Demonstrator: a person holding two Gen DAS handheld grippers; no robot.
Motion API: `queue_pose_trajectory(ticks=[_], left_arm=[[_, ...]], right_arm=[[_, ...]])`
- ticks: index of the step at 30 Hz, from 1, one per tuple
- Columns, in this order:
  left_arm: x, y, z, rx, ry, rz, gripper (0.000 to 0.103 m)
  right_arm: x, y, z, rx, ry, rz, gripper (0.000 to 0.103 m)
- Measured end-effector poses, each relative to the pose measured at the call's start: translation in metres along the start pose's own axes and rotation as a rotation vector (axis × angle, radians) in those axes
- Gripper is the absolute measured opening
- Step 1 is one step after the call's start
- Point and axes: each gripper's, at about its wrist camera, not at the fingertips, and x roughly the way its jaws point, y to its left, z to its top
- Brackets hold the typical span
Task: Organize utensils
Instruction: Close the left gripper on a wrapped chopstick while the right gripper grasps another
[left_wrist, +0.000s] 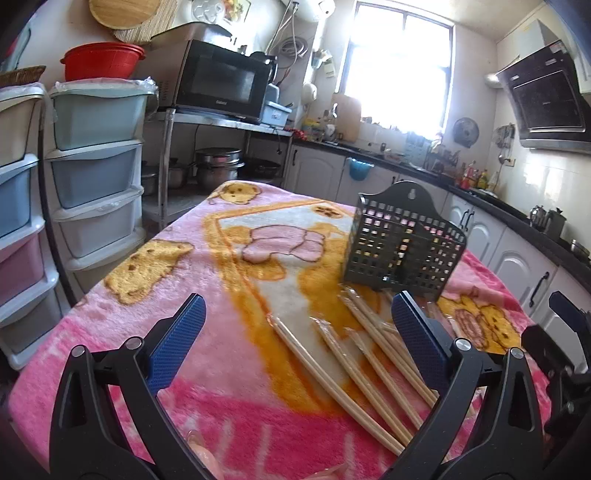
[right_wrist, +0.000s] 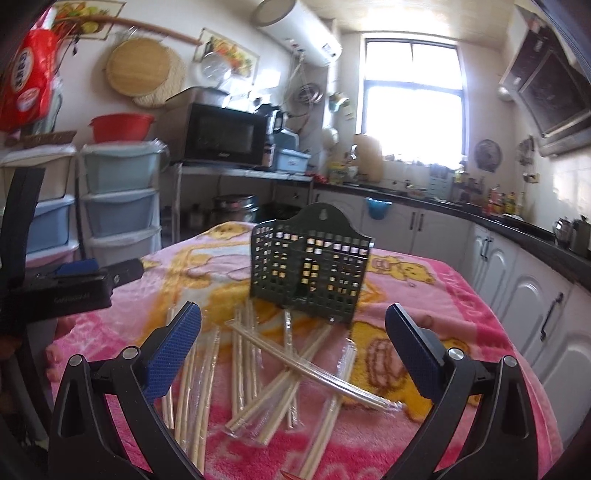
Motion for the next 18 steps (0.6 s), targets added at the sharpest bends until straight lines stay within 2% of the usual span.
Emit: queue_pose_trajectory(ticks=[6, 13, 15, 16, 18], left_arm=[[0.020, 0.009, 0.011, -0.014, 0.082, -0.005, 0.093], [0.051, 0.020, 0.020, -0.026, 0.198, -0.013, 0.093], [0.061, 0.024, 0.020, -0.037, 0.238, -0.022, 0.090], [0.067, 0.027, 0.020, -0.043, 0.260, -0.026, 0.086], [0.076, 0.030, 0.018, -0.051, 0.299, -0.040, 0.081]], right_arm=[[0.024, 0.004, 0.008, -0.023, 0.081, 0.067, 0.097], [0.063, 0.008, 0.015, -0.096, 0.190, 0.094, 0.095], [0.073, 0.012, 0.016, -0.125, 0.217, 0.101, 0.091], [0.079, 0.014, 0.016, -0.139, 0.235, 0.110, 0.084], [0.089, 0.017, 0.016, -0.162, 0.266, 0.125, 0.083]])
